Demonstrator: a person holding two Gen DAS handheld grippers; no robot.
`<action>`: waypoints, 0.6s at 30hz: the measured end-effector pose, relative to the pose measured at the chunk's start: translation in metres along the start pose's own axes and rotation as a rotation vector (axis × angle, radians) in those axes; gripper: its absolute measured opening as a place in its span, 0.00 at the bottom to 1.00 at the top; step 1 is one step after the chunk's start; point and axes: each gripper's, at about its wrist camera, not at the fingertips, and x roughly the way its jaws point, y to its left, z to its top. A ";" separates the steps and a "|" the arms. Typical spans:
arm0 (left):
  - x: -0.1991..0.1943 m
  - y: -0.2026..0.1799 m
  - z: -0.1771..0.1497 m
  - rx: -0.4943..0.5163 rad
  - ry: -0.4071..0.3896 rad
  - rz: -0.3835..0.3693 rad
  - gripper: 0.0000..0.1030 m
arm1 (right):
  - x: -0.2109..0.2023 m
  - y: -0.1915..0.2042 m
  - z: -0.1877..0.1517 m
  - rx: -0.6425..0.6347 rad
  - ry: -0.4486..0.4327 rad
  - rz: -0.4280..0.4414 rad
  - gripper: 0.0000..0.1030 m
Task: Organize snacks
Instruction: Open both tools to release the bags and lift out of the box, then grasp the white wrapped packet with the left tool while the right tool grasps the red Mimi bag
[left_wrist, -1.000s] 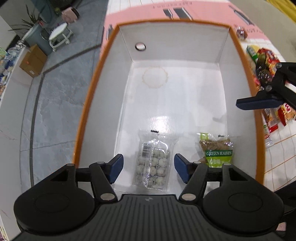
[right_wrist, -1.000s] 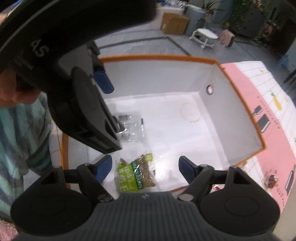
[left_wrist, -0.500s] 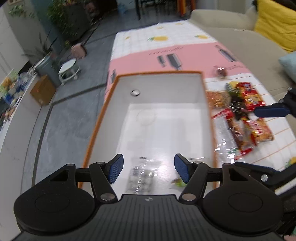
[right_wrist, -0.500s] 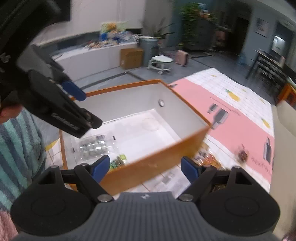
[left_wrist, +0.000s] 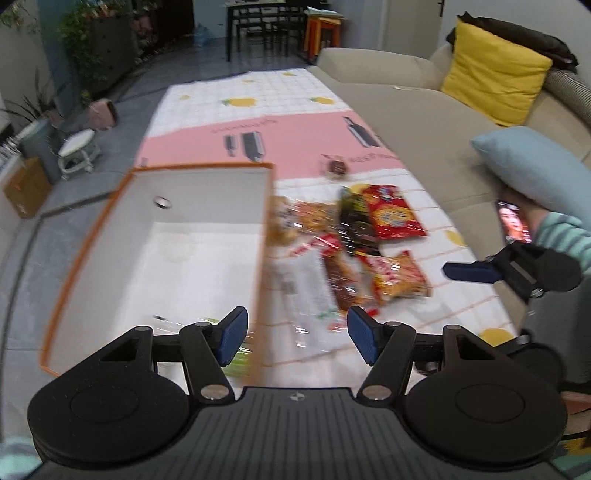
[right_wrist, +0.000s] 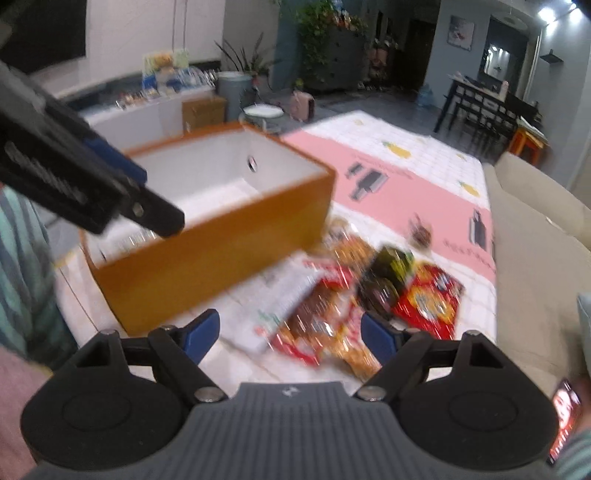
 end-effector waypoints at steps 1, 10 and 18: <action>0.004 -0.004 -0.001 -0.001 0.009 -0.013 0.71 | 0.001 -0.004 -0.007 0.005 0.015 -0.009 0.79; 0.052 -0.036 -0.015 -0.007 0.070 -0.011 0.71 | 0.024 -0.034 -0.037 0.130 0.117 -0.065 0.79; 0.101 -0.040 0.001 -0.011 0.147 0.106 0.71 | 0.052 -0.032 -0.037 -0.046 0.088 -0.129 0.77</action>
